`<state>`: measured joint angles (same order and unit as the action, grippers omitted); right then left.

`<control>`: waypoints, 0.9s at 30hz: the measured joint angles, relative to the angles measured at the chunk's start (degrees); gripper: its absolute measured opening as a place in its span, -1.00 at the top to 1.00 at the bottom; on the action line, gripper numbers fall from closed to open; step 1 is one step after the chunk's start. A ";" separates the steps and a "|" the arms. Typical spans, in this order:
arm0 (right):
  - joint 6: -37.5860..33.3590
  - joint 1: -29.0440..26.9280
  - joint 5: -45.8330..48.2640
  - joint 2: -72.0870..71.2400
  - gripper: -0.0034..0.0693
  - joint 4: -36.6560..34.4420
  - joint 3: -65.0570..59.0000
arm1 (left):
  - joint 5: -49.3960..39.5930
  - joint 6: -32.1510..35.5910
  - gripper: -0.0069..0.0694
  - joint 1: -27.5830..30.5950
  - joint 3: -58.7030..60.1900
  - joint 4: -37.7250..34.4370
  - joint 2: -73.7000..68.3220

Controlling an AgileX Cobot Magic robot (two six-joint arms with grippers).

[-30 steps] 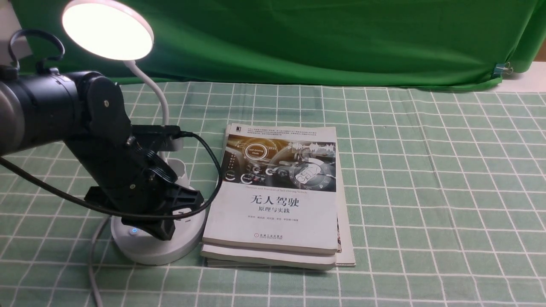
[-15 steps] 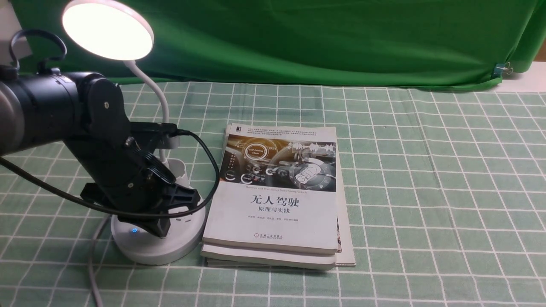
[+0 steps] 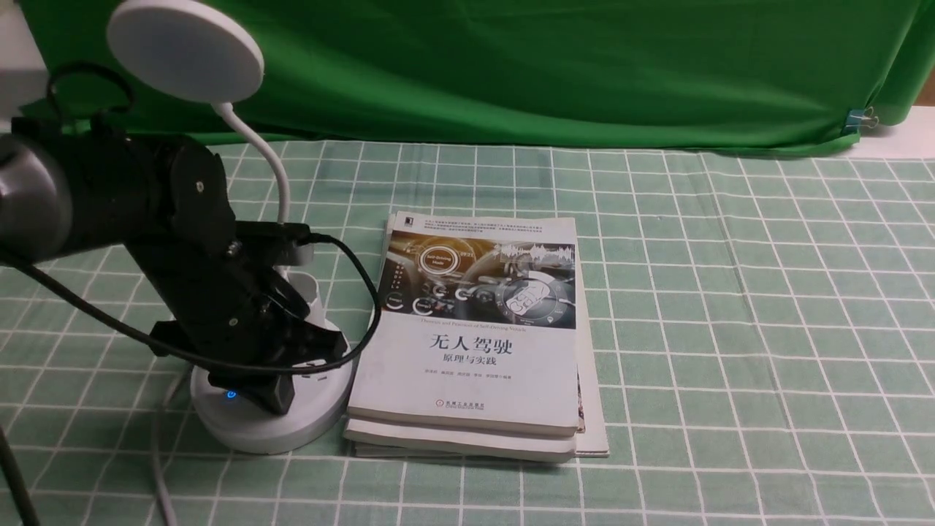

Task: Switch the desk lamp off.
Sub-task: Use the left arm to press the button switch on the lamp holder

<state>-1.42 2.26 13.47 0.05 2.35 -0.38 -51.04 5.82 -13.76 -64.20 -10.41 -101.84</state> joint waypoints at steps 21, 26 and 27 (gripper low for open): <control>0.00 0.00 0.00 0.00 0.24 0.00 0.00 | 0.81 -0.05 0.82 0.00 0.55 0.26 7.71; 0.00 0.00 0.00 0.00 0.24 0.00 0.00 | 0.75 -0.05 0.82 0.00 0.55 0.26 7.71; 0.00 0.00 0.00 0.00 0.24 0.00 0.00 | 0.75 -0.05 0.82 0.00 0.55 0.26 7.71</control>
<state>-1.42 2.26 13.47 0.05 2.35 -0.38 -50.29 5.76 -13.76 -63.65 -10.15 -94.13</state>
